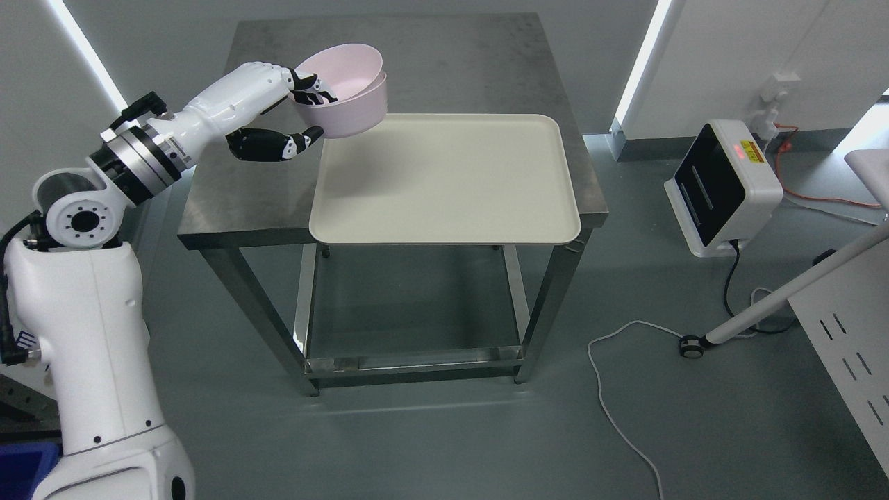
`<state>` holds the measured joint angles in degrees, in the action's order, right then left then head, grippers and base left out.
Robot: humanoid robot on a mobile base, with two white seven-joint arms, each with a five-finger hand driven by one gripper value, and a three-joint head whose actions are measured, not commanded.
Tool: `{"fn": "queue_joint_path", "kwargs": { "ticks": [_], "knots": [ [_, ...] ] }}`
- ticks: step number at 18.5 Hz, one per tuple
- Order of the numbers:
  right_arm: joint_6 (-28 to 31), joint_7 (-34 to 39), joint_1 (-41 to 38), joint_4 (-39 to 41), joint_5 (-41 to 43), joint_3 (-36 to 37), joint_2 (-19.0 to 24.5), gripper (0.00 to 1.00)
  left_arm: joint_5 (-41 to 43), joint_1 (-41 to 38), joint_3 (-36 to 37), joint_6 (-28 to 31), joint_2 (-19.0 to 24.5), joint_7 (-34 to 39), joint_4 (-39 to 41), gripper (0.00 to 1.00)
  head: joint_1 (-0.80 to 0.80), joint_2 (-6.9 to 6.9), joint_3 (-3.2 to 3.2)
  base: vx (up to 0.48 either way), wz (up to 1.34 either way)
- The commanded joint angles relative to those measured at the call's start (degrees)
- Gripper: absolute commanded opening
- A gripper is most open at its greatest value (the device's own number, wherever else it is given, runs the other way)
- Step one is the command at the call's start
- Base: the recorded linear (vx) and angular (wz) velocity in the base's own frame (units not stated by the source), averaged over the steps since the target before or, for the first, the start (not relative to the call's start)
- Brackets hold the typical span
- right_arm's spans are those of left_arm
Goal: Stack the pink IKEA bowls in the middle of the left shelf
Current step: 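Lift the stacked pink bowls off the tray with the left hand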
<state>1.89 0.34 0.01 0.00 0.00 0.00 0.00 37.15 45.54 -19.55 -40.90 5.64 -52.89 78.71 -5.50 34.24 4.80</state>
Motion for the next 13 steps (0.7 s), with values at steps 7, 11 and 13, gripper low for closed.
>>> {"fn": "queue_joint_path", "kwargs": {
  "ticks": [7,11,13],
  "knots": [
    [0.04,0.01,-1.68,1.93,0.0,0.62,-1.0,1.0,-4.1,-2.73,-0.84,-4.1,0.34,-0.98,2.41,0.02,0.0,0.0,0.0,-0.131,0.21],
    [0.13,0.01,-1.68,1.93,0.0,0.62,-1.0,1.0,-4.1,-3.35,-0.22,-4.1,0.34,-0.98,2.5,0.02,0.0,0.0,0.0,-0.153,0.33],
    [0.04,0.01,-1.68,1.93,0.0,0.62,-1.0,1.0,-4.28,-3.7,0.13,-4.1,0.25,-0.98,2.5,0.03,0.0,0.0,0.0,-0.188,0.32]
  ]
}}
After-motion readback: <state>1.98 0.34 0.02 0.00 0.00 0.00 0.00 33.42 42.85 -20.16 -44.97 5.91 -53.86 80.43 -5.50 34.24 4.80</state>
